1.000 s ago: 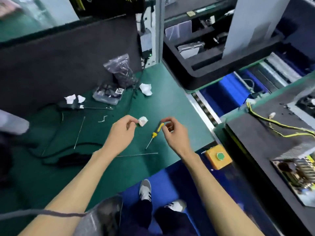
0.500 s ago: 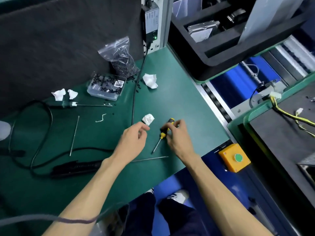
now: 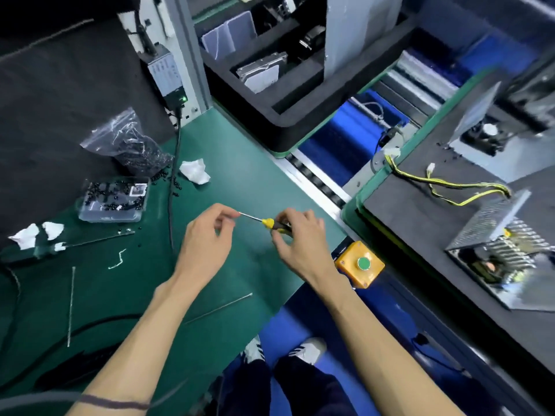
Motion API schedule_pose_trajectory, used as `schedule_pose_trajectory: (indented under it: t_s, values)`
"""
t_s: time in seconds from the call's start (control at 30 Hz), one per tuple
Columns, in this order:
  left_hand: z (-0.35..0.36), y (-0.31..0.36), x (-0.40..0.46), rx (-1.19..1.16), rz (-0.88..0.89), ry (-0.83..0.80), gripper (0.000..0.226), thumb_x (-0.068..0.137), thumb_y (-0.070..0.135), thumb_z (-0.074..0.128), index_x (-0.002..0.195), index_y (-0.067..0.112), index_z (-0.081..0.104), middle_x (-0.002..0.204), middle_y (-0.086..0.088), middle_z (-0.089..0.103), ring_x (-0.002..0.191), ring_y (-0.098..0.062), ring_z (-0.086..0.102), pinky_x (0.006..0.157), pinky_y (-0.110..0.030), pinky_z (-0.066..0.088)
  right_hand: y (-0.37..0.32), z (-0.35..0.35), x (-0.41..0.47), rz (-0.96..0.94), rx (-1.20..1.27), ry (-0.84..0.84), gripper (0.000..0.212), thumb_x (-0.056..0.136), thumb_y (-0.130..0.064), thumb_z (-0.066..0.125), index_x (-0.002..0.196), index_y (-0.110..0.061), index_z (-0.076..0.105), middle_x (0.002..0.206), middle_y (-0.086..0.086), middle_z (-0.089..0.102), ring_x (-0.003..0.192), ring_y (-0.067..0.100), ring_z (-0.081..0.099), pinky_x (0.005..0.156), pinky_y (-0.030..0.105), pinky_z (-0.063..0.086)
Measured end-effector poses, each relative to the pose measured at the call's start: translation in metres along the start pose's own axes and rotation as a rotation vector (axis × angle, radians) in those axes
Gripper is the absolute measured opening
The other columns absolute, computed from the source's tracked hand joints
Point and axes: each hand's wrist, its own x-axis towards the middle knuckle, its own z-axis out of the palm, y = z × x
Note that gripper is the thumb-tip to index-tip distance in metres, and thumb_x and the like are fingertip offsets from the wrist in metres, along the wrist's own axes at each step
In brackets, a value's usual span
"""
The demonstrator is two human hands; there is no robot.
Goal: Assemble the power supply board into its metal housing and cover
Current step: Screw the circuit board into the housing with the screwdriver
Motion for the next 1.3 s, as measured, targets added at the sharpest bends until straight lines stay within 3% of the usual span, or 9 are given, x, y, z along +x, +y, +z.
schedule_pose_trajectory:
  t_s: [0.2,0.3,0.4,0.57,0.77,0.9,1.03,1.13,1.3]
  values:
    - [0.055,0.084,0.005,-0.018,0.178,-0.108,0.026,0.098,0.012,0.053,0.094,0.034,0.065,0.087,0.016,0.069,0.084,-0.01,0.068,0.074,-0.03,0.053,0.032,-0.099,-0.024,0.176,0.208,0.215,0.011,0.099,-0.028,0.057,0.107,-0.021,0.054,0.084,-0.007,0.061,0.08,0.017,0.052,0.07,0.037,0.043]
    - [0.089,0.124,0.0,-0.037,0.244,-0.186,0.028,0.099,0.014,0.053,0.091,0.038,0.065,0.086,0.011,0.069,0.082,-0.018,0.067,0.073,-0.037,0.056,0.056,-0.15,-0.047,0.17,0.285,0.338,0.004,0.1,-0.03,0.051,0.103,-0.027,0.051,0.066,-0.014,0.052,0.062,0.009,0.046,0.057,0.022,0.035]
    - [0.123,0.164,-0.006,-0.04,0.33,-0.261,0.031,0.097,0.012,0.053,0.09,0.039,0.065,0.085,0.017,0.07,0.083,-0.014,0.067,0.076,-0.036,0.056,0.08,-0.196,-0.07,0.19,0.33,0.446,0.003,0.099,-0.03,0.049,0.101,-0.03,0.05,0.062,-0.018,0.05,0.054,0.009,0.041,0.051,0.02,0.029]
    - [0.17,0.218,-0.016,-0.04,0.442,-0.353,0.024,0.092,0.02,0.051,0.091,0.039,0.066,0.088,0.023,0.069,0.081,-0.01,0.067,0.075,-0.03,0.056,0.114,-0.249,-0.098,0.237,0.391,0.592,0.005,0.094,-0.039,0.049,0.096,-0.04,0.053,0.061,-0.016,0.05,0.055,0.009,0.04,0.052,0.019,0.032]
    - [0.212,0.26,-0.004,-0.008,0.506,-0.37,0.033,0.094,0.009,0.058,0.085,0.039,0.067,0.082,0.016,0.072,0.078,-0.005,0.066,0.07,-0.012,0.05,0.14,-0.29,-0.111,0.279,0.429,0.641,0.002,0.094,-0.04,0.052,0.095,-0.041,0.053,0.069,-0.003,0.055,0.057,0.01,0.044,0.055,0.02,0.038]
    - [0.235,0.275,0.023,0.07,0.482,-0.335,0.02,0.091,0.008,0.062,0.089,0.026,0.07,0.081,0.009,0.071,0.075,0.0,0.065,0.066,-0.003,0.044,0.154,-0.305,-0.103,0.321,0.411,0.668,0.004,0.095,-0.038,0.056,0.096,-0.041,0.054,0.074,-0.004,0.06,0.058,0.01,0.047,0.056,0.022,0.04]
    - [0.26,0.278,0.058,0.152,0.415,-0.331,0.015,0.09,0.01,0.063,0.088,0.024,0.07,0.085,0.006,0.07,0.072,0.0,0.063,0.066,-0.009,0.046,0.167,-0.312,-0.089,0.368,0.384,0.669,0.013,0.095,-0.032,0.057,0.094,-0.044,0.054,0.071,-0.003,0.06,0.055,0.008,0.048,0.054,0.014,0.04]
    - [0.281,0.276,0.084,0.219,0.406,-0.358,0.013,0.09,0.012,0.062,0.094,0.021,0.071,0.085,0.007,0.069,0.078,-0.008,0.063,0.075,-0.025,0.052,0.175,-0.315,-0.077,0.406,0.358,0.658,0.014,0.094,-0.03,0.059,0.092,-0.043,0.055,0.066,-0.013,0.058,0.054,0.005,0.047,0.052,0.013,0.038]
    - [0.313,0.272,0.113,0.295,0.481,-0.413,0.015,0.09,0.012,0.062,0.1,0.02,0.07,0.087,0.009,0.067,0.078,-0.009,0.062,0.073,-0.023,0.048,0.184,-0.313,-0.058,0.471,0.283,0.658,0.017,0.093,-0.026,0.063,0.09,-0.041,0.058,0.079,-0.018,0.062,0.069,0.006,0.055,0.059,0.012,0.041]
